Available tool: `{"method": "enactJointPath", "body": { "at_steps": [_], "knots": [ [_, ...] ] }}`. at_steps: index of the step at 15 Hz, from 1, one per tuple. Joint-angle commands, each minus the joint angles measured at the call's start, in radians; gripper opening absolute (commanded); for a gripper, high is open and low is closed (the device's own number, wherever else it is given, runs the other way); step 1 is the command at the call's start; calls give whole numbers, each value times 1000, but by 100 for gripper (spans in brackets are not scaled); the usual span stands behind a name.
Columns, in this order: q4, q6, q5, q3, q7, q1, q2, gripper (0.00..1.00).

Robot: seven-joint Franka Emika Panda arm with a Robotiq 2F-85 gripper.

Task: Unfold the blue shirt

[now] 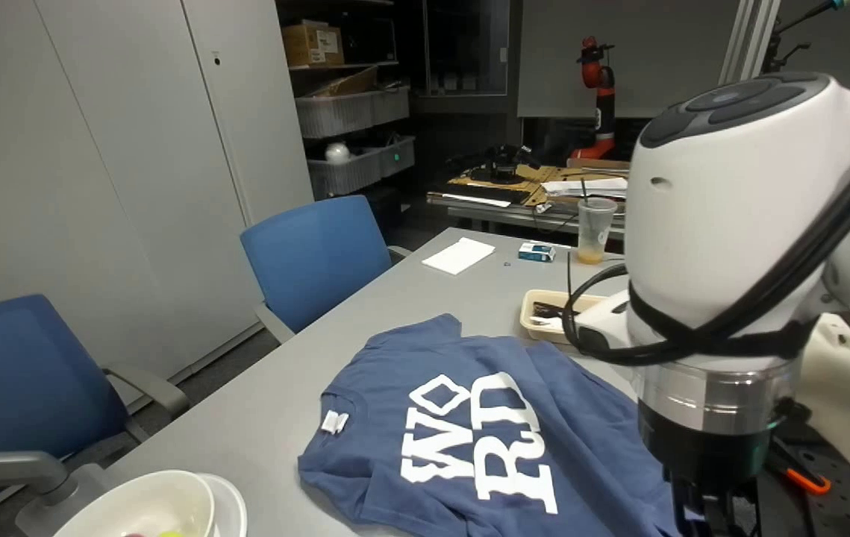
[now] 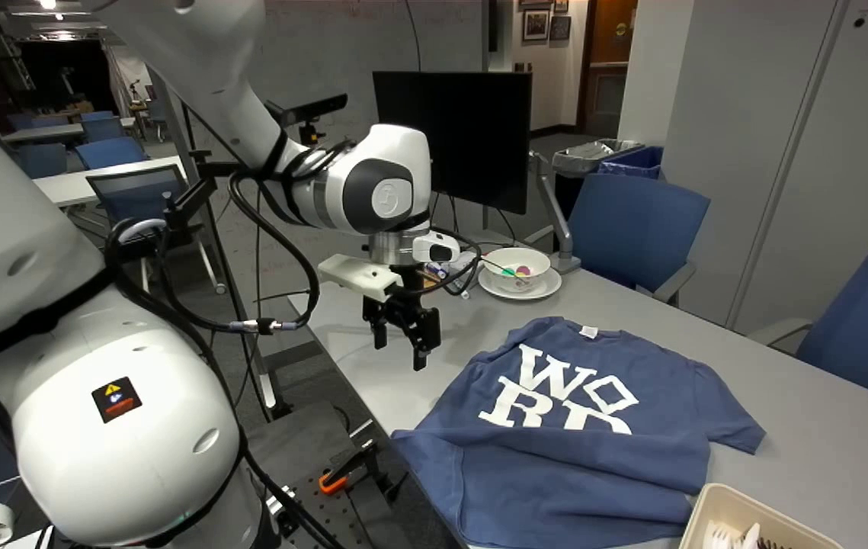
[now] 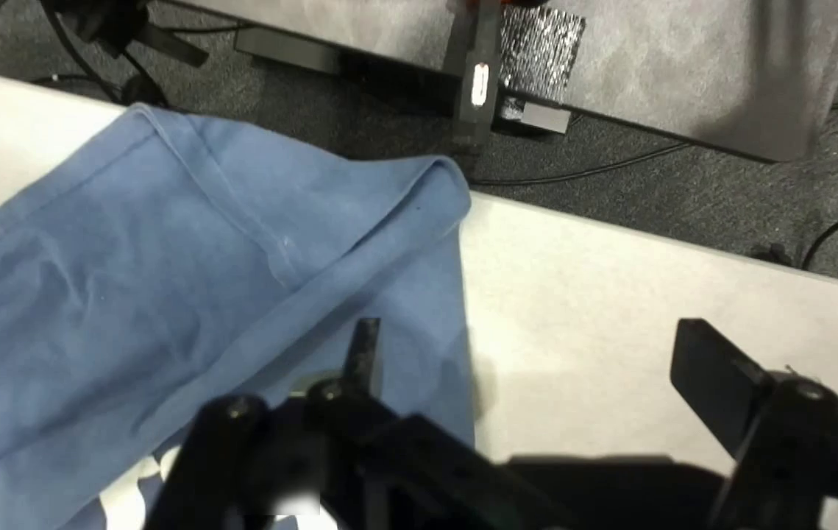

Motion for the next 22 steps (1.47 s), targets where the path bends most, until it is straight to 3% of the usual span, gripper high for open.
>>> {"method": "enactJointPath", "body": {
  "at_steps": [1,3,5,6,14,22],
  "knots": [
    [1,131,-60,15,-37,-12,26,100],
    [1,187,-119,22,-23,-23,38,100],
    [1,224,-95,9,-40,-8,53,100],
    [1,181,-92,12,-20,-10,35,100],
    [1,204,-92,11,-22,-10,50,100],
    [5,253,-306,59,208,-83,48,100]
  ]
}}
